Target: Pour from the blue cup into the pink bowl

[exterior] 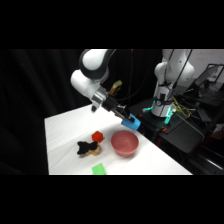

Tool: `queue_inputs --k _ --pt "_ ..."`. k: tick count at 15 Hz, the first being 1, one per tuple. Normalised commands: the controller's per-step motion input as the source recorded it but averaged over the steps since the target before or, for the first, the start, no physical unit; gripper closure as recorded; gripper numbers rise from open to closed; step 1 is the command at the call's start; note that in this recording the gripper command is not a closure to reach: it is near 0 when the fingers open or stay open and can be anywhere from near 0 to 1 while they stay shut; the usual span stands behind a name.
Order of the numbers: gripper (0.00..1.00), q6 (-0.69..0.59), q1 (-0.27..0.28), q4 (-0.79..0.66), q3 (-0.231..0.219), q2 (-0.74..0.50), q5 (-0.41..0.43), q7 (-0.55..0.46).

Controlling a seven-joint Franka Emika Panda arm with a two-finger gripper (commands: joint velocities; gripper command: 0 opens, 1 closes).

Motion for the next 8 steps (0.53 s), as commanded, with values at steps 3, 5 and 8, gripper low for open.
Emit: queue_inputs --k 3,5,8 --pt "0.13 0.44 0.11 -0.26 -0.059 -0.47 -0.37 0.21" --pt "0.13 0.45 0.095 -0.23 -0.072 -0.41 -0.391 0.21" --pt "0.13 0.46 0.047 -0.12 -0.107 -0.29 -0.37 0.2"
